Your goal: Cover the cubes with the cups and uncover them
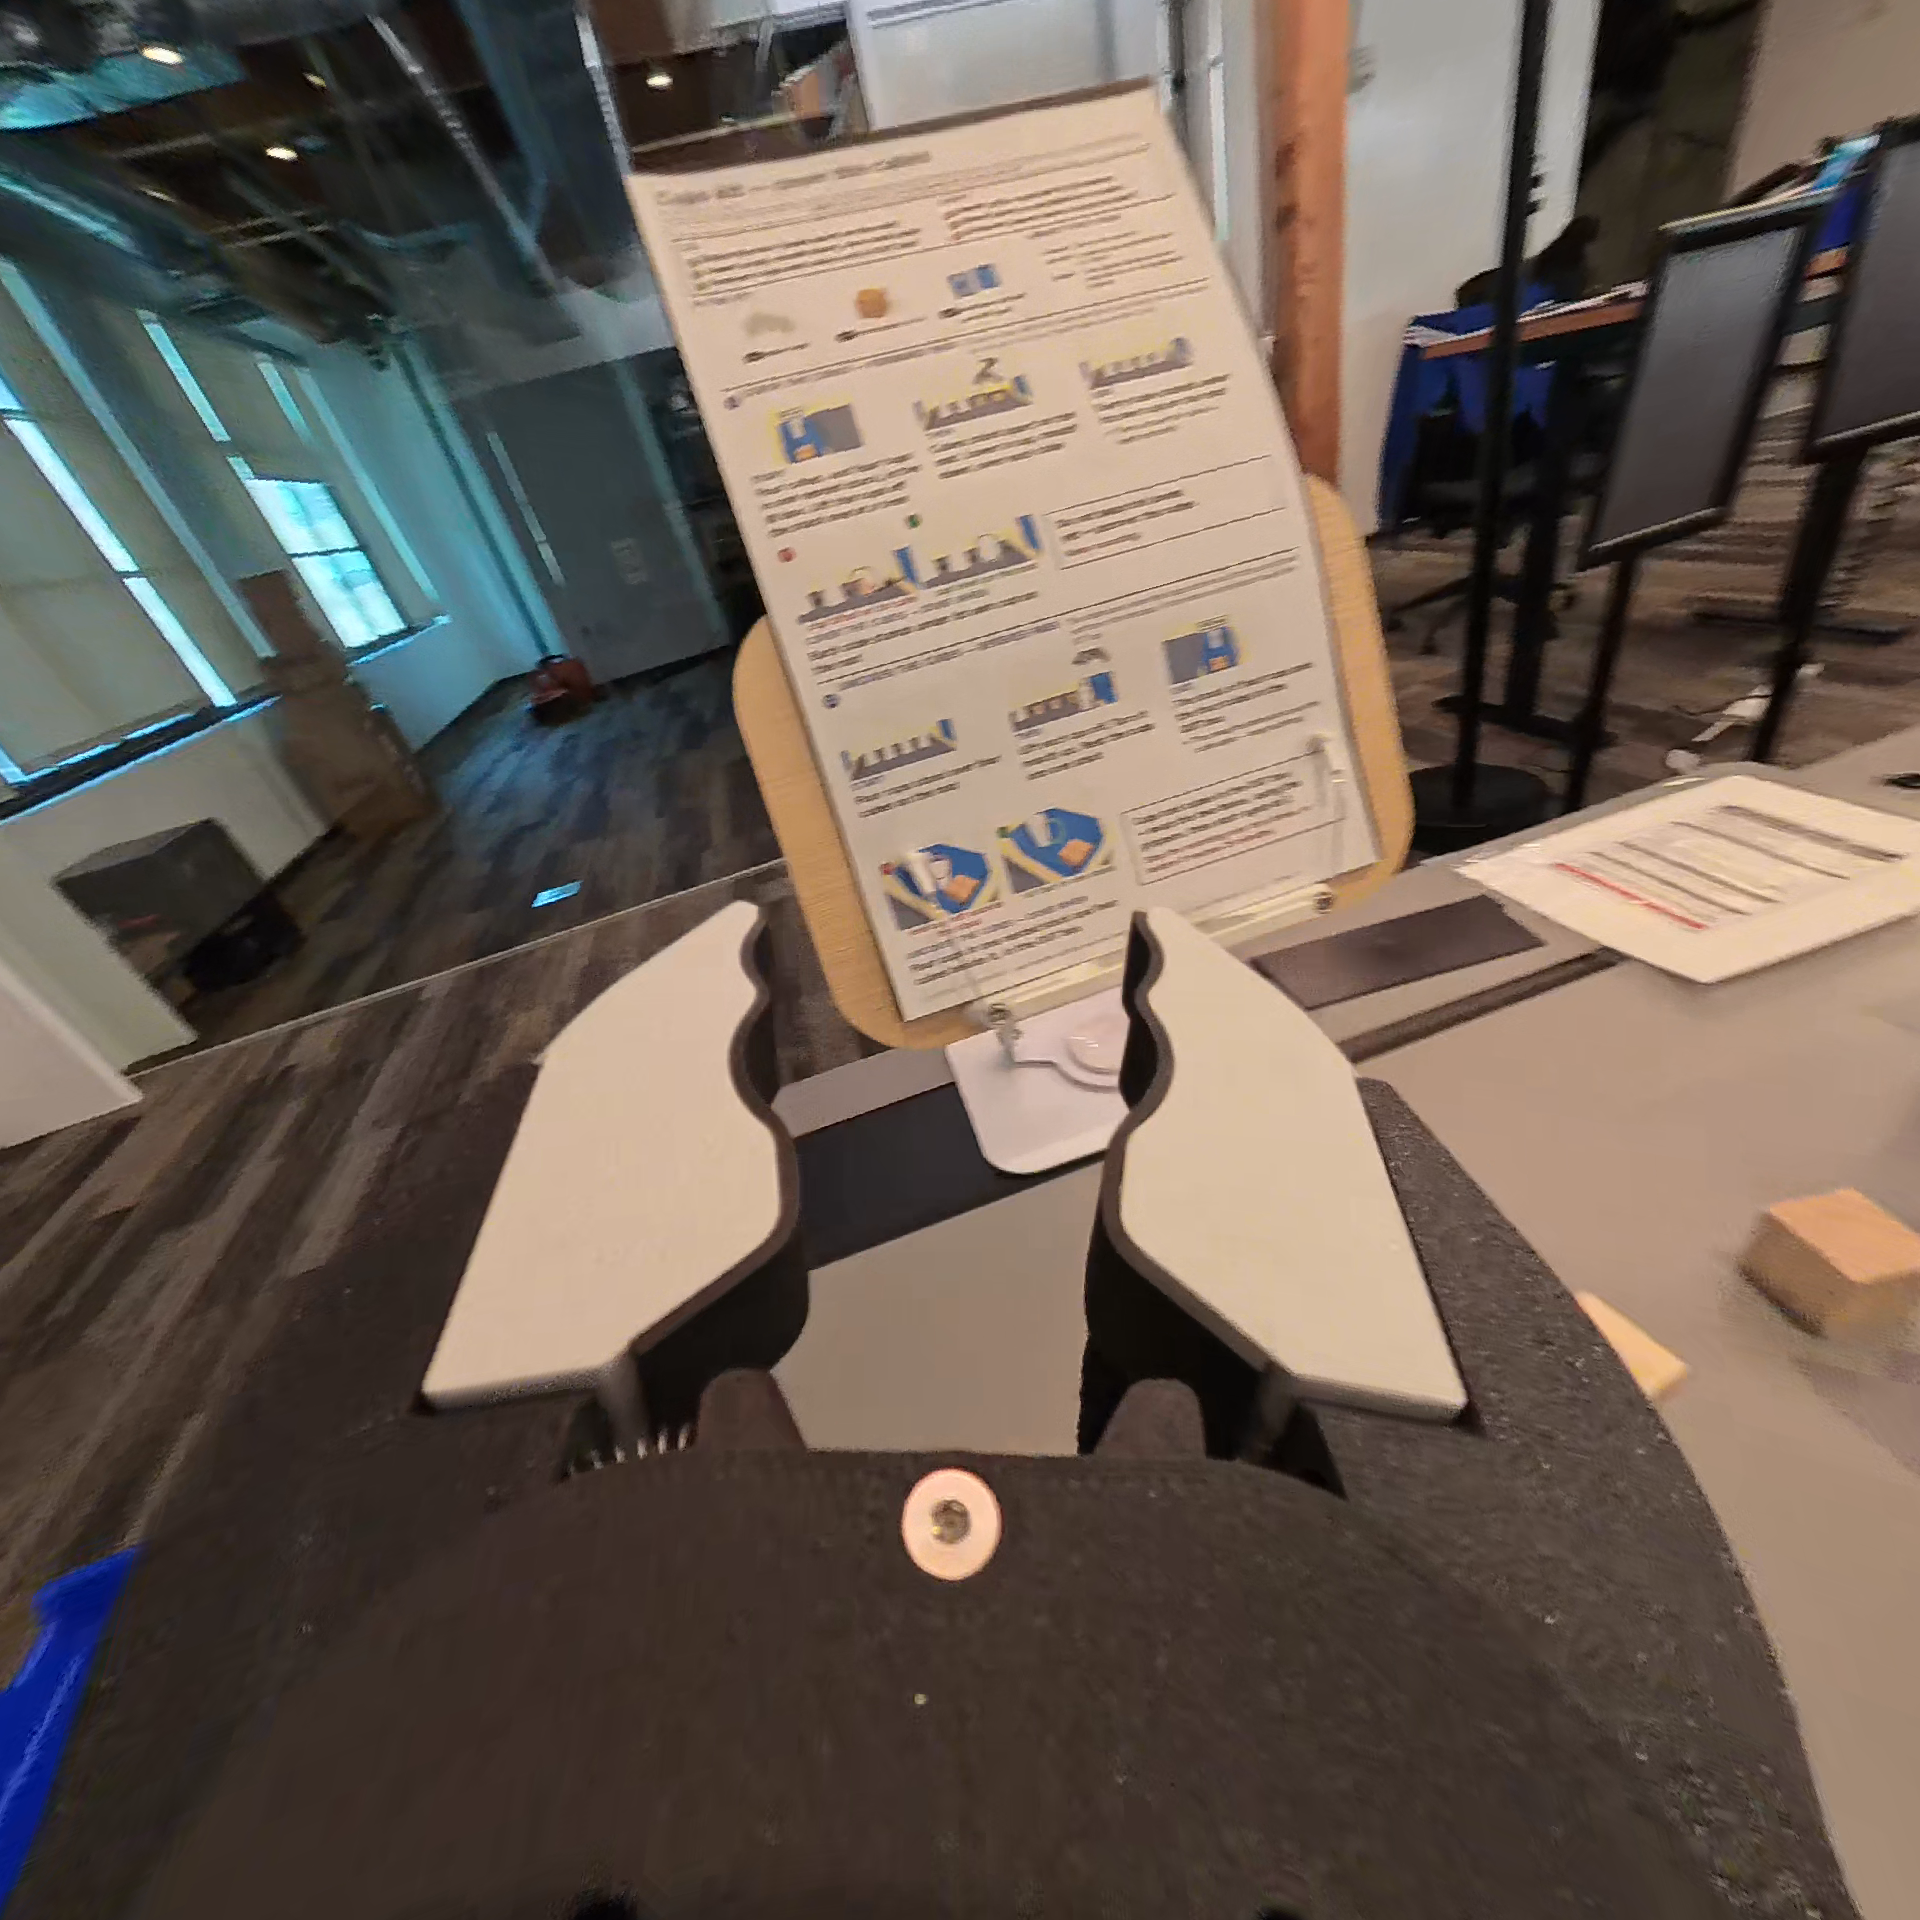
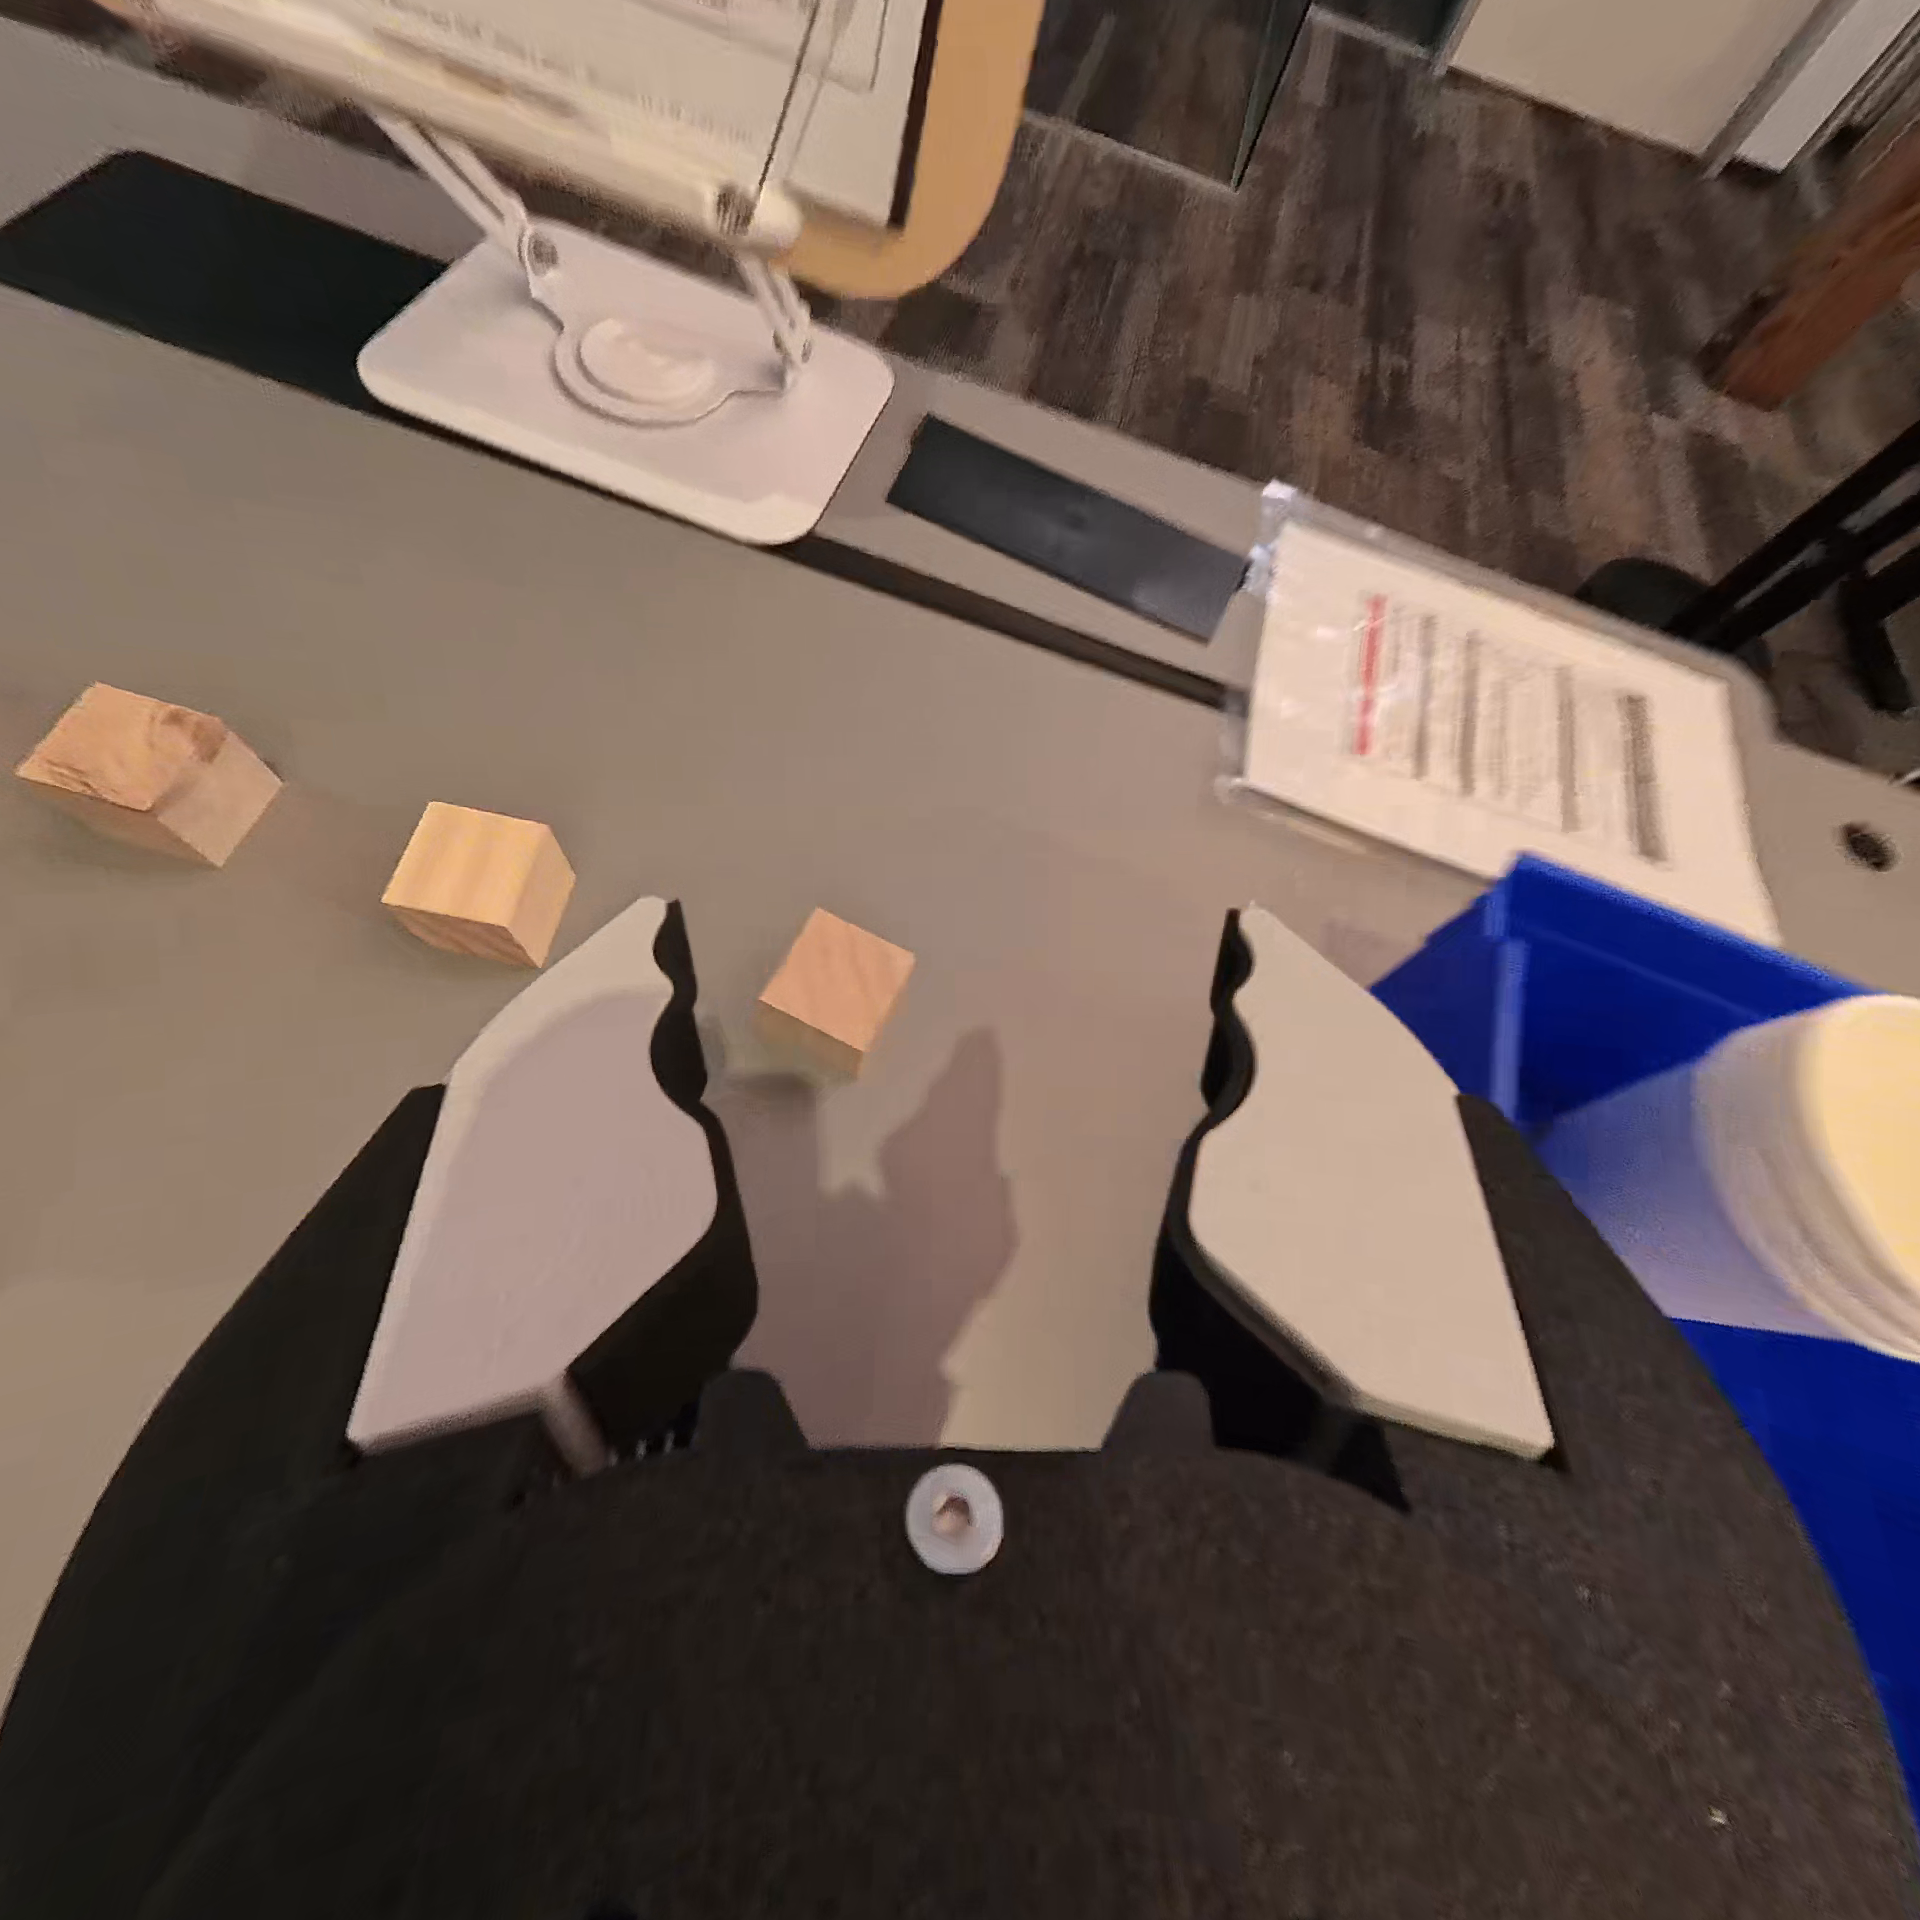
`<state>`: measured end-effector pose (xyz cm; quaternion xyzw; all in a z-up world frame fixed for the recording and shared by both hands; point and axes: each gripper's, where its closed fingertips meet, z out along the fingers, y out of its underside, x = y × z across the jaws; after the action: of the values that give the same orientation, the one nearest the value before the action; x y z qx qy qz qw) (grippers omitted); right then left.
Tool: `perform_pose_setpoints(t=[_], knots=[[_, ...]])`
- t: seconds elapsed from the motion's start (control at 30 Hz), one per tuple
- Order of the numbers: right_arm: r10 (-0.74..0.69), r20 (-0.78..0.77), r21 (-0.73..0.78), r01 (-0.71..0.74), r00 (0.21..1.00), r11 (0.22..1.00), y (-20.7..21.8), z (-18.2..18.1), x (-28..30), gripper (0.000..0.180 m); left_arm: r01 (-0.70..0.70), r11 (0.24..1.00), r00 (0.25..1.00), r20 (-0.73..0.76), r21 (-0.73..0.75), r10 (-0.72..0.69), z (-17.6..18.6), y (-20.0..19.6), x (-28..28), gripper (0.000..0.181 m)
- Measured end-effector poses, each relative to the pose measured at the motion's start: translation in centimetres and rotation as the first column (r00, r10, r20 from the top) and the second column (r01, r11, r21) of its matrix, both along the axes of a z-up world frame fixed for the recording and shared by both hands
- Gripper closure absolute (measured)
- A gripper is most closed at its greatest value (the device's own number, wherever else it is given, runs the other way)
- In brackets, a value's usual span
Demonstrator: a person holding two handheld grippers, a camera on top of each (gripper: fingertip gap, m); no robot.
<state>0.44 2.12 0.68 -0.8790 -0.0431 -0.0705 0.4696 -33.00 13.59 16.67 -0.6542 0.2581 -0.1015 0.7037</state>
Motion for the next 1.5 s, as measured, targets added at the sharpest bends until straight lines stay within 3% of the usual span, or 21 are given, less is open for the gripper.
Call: perform_pose_setpoints(t=[0.17,0.4,0.9,1.27,1.4,1.5], knots=[[-0.101,-0.104,-0.135,0.086,0.989,0.987,2.8,-7.2,-1.9,0.079,-0.072,0.997,0.997,0.008,-0.019,0.072,-1.4,1.8,-0.8,0.117],[-0.245,-0.113,-0.25,0.211,0.963,0.945,2.9,-12.1,-1.1,0.094,-0.101,0.994,0.995,-0.027,-0.035,0.1,-3.0,2.3,-0.5,0.119],[-0.26,-0.112,-0.41,0.193,0.959,0.891,3.2,-15.4,-2.1,0.131,-0.071,0.996,0.996,-0.061,-0.06,0.068,-3.9,2.2,0.5,0.122],[-0.173,-0.107,-0.393,0.118,0.979,0.912,3.1,-14.7,-2.1,0.132,-0.039,0.995,0.998,-0.051,-0.088,0.035,-4.3,2.4,0.8,0.125],[-0.104,-0.126,-0.352,0.053,0.987,0.935,2.5,-11.9,-2.2,0.132,-0.038,0.996,0.998,-0.056,-0.083,0.033,-4.3,2.3,0.8,0.125],[-0.023,-0.119,-0.304,-0.015,0.993,0.952,1.1,-7.8,-2.2,0.132,-0.033,0.996,0.998,-0.06,-0.082,0.028,-4.2,2.1,0.8,0.126]])
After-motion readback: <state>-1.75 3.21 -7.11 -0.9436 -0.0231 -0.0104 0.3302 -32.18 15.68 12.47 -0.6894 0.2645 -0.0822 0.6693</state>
